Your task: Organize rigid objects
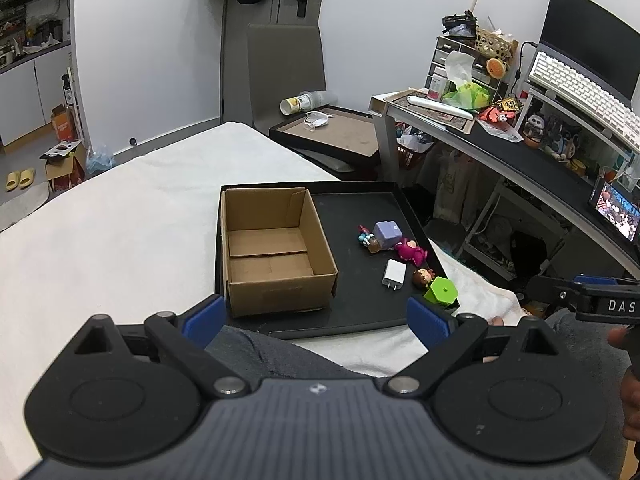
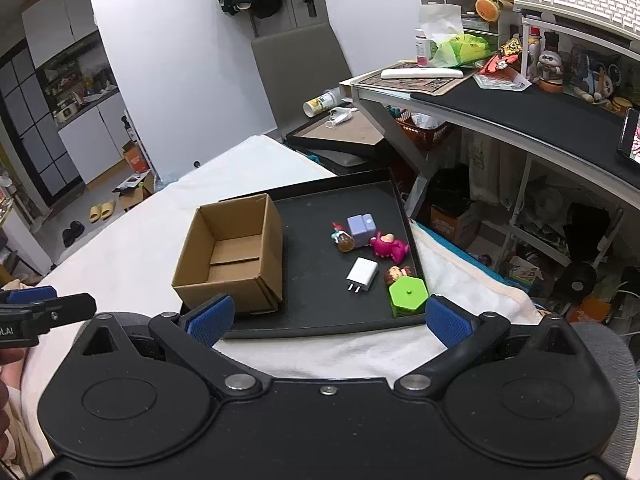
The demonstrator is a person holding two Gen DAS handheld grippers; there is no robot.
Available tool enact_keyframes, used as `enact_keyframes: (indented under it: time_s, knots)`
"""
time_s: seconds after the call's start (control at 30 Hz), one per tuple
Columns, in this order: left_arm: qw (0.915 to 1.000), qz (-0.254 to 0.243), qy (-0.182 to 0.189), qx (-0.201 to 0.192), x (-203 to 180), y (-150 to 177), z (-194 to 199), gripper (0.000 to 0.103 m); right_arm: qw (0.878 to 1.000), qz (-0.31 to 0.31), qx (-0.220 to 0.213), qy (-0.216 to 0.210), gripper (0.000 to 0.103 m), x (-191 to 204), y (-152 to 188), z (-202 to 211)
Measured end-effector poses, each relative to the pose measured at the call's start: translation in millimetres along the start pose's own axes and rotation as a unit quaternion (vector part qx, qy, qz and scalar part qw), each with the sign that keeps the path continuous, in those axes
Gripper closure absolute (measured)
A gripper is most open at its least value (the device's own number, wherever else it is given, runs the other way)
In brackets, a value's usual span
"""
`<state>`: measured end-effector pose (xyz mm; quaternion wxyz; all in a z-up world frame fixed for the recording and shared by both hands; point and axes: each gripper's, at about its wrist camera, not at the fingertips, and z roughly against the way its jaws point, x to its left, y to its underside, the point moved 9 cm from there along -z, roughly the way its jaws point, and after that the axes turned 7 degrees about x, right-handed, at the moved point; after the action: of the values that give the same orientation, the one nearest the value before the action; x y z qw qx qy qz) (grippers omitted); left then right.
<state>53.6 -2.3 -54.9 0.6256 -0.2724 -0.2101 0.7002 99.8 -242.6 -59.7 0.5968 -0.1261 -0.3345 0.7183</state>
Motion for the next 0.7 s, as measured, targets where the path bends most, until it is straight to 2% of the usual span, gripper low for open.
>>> enact_keyframes:
  time_s: [0.7]
  knots:
    - [1.0, -0.008, -0.005, 0.003, -1.2, -0.5, -3.5, 0.007, 1.0, 0.002, -0.004, 0.016, 0.0, -8.3, -0.4, 1.3]
